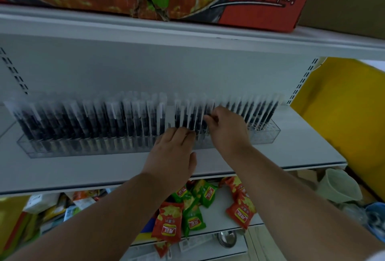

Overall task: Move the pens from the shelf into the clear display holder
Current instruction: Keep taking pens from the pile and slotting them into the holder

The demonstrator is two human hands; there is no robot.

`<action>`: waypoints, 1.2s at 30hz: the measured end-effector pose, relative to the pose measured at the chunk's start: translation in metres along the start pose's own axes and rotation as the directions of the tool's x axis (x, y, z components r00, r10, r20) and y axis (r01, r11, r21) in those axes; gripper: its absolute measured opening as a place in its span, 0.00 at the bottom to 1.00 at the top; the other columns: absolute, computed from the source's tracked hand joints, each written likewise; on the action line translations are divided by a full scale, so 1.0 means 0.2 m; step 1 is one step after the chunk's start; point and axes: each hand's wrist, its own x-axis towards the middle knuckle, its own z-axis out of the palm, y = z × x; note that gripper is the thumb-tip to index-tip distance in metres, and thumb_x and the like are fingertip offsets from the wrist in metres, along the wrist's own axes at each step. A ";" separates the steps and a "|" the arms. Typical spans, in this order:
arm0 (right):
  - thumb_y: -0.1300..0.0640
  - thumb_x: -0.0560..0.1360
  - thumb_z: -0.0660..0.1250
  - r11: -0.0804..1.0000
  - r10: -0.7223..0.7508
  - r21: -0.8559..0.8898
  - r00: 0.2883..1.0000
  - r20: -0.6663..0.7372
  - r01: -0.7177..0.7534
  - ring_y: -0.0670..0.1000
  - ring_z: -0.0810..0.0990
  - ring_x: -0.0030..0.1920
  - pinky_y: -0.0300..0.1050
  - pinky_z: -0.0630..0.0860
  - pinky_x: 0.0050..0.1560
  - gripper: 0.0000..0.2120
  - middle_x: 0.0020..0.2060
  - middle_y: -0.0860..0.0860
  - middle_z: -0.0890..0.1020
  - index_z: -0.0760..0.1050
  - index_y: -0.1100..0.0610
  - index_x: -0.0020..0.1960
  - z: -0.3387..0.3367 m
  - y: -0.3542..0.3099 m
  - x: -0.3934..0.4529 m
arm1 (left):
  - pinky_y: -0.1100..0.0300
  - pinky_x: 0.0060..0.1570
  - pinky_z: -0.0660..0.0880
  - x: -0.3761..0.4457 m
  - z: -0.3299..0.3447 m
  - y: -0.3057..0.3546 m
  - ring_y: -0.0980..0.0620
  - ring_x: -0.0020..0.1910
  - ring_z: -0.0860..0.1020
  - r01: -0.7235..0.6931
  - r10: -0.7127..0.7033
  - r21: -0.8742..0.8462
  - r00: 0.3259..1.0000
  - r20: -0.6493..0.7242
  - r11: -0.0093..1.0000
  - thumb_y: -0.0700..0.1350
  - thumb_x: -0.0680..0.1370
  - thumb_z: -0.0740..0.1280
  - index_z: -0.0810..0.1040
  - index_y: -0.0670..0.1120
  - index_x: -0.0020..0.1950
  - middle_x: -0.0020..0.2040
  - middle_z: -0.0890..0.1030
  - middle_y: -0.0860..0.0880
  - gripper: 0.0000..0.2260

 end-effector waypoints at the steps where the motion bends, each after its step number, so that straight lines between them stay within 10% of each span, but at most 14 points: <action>1: 0.49 0.80 0.65 1.000 0.008 0.017 1.000 -0.003 -0.008 0.51 0.77 0.36 0.43 0.71 0.35 0.13 0.33 0.49 0.76 0.74 0.57 0.43 0.01 0.00 -0.01 | 0.51 0.59 0.74 0.00 0.00 0.00 0.46 0.59 0.73 0.000 0.000 -0.004 1.000 0.002 1.000 0.53 0.76 0.54 0.75 0.43 0.67 0.60 0.76 0.47 0.24; 11: 0.52 0.77 0.68 0.963 -0.268 -0.017 0.957 -0.114 0.267 0.47 0.71 0.41 0.42 0.65 0.39 0.09 0.42 0.47 0.73 0.71 0.55 0.51 -0.12 -0.05 -0.19 | 0.51 0.67 0.68 -0.04 -0.01 -0.02 0.46 0.66 0.70 0.007 -0.009 -0.117 1.000 -0.015 0.993 0.51 0.77 0.59 0.72 0.42 0.71 0.65 0.74 0.46 0.24; 20: 0.54 0.75 0.66 0.854 -0.517 -0.007 0.849 -0.110 0.520 0.56 0.77 0.46 0.52 0.76 0.47 0.11 0.47 0.54 0.77 0.75 0.58 0.54 -0.02 -0.37 -0.25 | 0.51 0.53 0.75 -0.36 -0.17 -0.24 0.46 0.53 0.75 0.193 -0.192 0.012 0.977 -0.089 0.981 0.53 0.76 0.59 0.79 0.46 0.57 0.52 0.78 0.49 0.17; 36: 0.49 0.74 0.66 0.672 -0.735 0.243 0.670 0.103 0.699 0.57 0.79 0.49 0.55 0.77 0.49 0.17 0.50 0.55 0.79 0.77 0.58 0.58 0.54 -1.67 -0.59 | 0.48 0.50 0.75 -1.48 -0.67 -1.08 0.42 0.52 0.77 0.677 -0.634 0.134 0.728 -0.262 0.723 0.54 0.73 0.60 0.81 0.49 0.53 0.50 0.79 0.49 0.16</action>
